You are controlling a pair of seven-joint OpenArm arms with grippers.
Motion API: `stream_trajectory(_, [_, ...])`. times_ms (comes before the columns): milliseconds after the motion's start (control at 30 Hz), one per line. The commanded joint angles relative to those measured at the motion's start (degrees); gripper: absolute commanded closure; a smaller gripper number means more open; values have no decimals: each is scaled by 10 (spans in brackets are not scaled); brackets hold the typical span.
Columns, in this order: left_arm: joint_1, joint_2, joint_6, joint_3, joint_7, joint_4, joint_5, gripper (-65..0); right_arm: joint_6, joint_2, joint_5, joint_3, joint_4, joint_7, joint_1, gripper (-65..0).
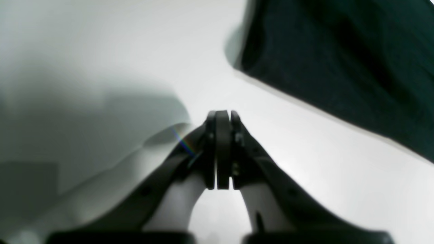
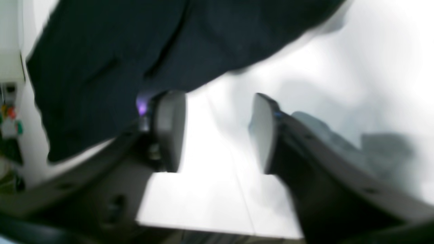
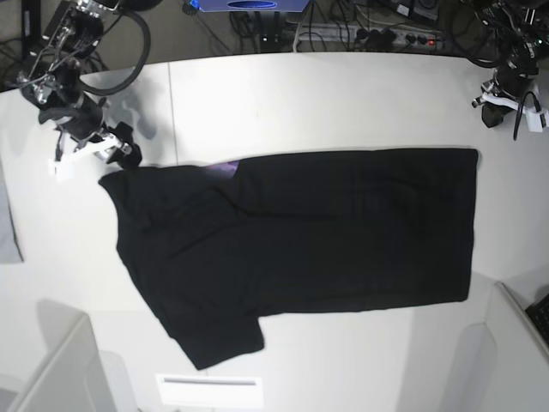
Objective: Fold the T-shirt properly
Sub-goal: 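Release the shirt and raise both grippers, then regrasp the collar edge with both grippers and drag the shirt toward the robot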
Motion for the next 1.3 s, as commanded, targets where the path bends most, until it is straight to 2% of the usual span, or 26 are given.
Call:
stream_trajectory(0, [-2,-7,-5,-6,-11,7,-13,-118,3,7,10,5,9,3,9,-410])
stream_trajectory(67, [-4,-7,-6,-24,-9,4,-14,-306,3,6,10,5,9,1,8,-461])
stream_trajectory(133, [-15,-6,-8,-36,-7,-2,-14,-474,3,6,10,5,9,6,6,-456])
stream_trajectory(200, [-28,-6,-8,-40,-6,-16,-14,-591,3,7,10,5,9,7,6,-455])
stream_trajectory(267, [-37,-6,-6,-38,-6,-31,-14,-632,3,7,10,5,9,7,6,-455])
stream_trajectory(433, [-73,-6,-5,-35,-5,-54,-14,-625,3,7,9,6,9,8,5,-453])
stream_trajectory(567, [-109,-5,-4,-35,-5,-82,-12,-579,3,7,8,6,9,8,2,-453])
stream_trajectory(633, [-125,-5,10,-35,-5,-101,-12,-559,2,6,6,6,8,10,2,-453])
stream_trajectory(700, [-137,-5,31,-35,-5,-115,-12,-558,-3,3,6,13,7,27,-2,-452])
stream_trajectory(800, [-148,-5,37,-34,-5,-123,-12,-558,-3,-17,6,55,5,65,-8,-452])
stream_trajectory(900, [-152,-6,38,-7,-9,-123,-11,-558,-6,-20,6,67,-28,73,2,-452])
stream_trajectory(1033, [-152,-6,39,45,-11,-123,-11,-556,-48,-19,5,65,-110,77,31,-452])
stream_trajectory(1267, [-155,-7,39,51,-12,-127,-11,-556,-48,0,5,61,-197,98,88,-452])
